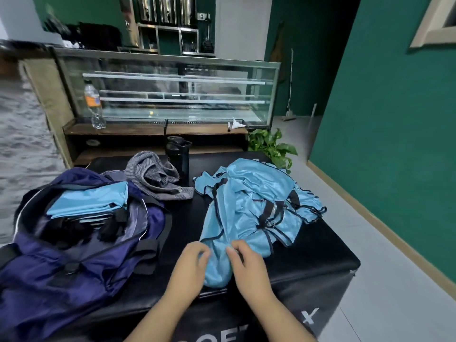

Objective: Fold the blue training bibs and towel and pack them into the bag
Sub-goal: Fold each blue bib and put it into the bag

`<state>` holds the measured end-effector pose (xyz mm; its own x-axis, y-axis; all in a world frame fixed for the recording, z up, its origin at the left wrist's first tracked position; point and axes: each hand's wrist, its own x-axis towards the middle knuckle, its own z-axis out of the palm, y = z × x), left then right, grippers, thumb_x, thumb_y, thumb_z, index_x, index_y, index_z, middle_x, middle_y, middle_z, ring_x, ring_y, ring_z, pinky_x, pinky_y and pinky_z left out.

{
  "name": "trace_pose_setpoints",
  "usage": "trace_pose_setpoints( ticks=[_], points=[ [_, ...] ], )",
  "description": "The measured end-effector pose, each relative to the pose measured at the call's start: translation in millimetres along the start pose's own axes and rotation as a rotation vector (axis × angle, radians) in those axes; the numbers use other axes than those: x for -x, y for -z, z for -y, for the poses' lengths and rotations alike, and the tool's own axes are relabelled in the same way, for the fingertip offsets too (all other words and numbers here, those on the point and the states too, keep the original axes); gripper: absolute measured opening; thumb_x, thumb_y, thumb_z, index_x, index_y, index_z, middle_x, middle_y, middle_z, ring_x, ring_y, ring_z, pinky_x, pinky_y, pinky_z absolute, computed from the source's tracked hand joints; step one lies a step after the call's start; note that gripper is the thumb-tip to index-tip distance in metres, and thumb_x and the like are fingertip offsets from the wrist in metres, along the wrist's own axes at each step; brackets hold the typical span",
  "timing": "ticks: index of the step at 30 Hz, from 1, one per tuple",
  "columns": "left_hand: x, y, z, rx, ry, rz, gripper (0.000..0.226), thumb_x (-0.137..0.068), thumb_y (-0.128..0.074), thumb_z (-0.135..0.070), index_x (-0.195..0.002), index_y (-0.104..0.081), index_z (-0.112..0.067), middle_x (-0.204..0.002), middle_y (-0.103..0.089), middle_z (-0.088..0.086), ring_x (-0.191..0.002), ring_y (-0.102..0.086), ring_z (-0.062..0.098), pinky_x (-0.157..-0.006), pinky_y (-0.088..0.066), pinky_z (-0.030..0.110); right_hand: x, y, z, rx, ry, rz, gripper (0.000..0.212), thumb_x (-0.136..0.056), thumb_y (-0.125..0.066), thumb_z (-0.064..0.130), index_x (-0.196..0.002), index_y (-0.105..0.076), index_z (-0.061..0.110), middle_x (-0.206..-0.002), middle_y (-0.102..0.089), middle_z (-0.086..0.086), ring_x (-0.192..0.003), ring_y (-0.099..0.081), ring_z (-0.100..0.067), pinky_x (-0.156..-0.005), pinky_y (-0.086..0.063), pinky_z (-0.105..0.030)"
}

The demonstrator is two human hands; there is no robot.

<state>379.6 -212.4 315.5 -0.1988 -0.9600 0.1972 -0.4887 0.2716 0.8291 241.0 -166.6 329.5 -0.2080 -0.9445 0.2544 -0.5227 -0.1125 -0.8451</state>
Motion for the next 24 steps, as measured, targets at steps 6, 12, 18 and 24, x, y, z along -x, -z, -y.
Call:
trace_pose_setpoints(
  ticks=[6, 12, 18, 24],
  points=[
    [-2, 12, -26, 0.469, 0.191, -0.129, 0.017, -0.089, -0.061, -0.003, -0.089, -0.051, -0.017, -0.073, -0.055, 0.005, -0.065, -0.051, 0.015, -0.062, -0.041, 0.022, 4, 6, 36, -0.109, 0.016, 0.036, 0.023, -0.098, -0.051, 0.023, -0.078, -0.05, 0.033, -0.065, -0.053, 0.022, -0.065, -0.048, 0.001, -0.064, -0.038, -0.013],
    [12, 56, -30, 0.606, 0.142, -0.382, 0.022, -0.093, -0.052, -0.001, -0.087, -0.055, -0.021, -0.08, -0.057, 0.012, -0.074, -0.049, 0.021, -0.071, -0.039, 0.035, 17, 1, 36, -0.079, -0.013, 0.109, 0.019, -0.096, -0.054, 0.029, -0.077, -0.053, 0.034, -0.068, -0.055, 0.024, -0.064, -0.047, 0.0, -0.064, -0.036, -0.014],
    [37, 100, -50, 0.618, 0.037, -0.541, 0.02, -0.093, -0.055, -0.004, -0.088, -0.057, -0.024, -0.09, -0.059, 0.007, -0.084, -0.053, 0.017, -0.082, -0.042, 0.032, 55, -40, 62, -0.098, -0.013, 0.396, 0.016, -0.096, -0.051, 0.022, -0.082, -0.054, 0.03, -0.07, -0.052, 0.013, -0.063, -0.043, 0.002, -0.069, -0.039, -0.016],
    [71, 117, -68, 0.724, 0.075, -0.471, 0.02, -0.096, -0.051, -0.005, -0.084, -0.054, -0.02, -0.077, -0.052, 0.0, -0.062, -0.048, 0.006, -0.049, -0.047, 0.012, 81, -56, 81, -0.259, -0.02, 0.451, 0.015, -0.094, -0.046, 0.02, -0.085, -0.057, 0.022, -0.072, -0.053, 0.011, -0.068, -0.046, 0.001, -0.072, -0.04, -0.027]
  ],
)
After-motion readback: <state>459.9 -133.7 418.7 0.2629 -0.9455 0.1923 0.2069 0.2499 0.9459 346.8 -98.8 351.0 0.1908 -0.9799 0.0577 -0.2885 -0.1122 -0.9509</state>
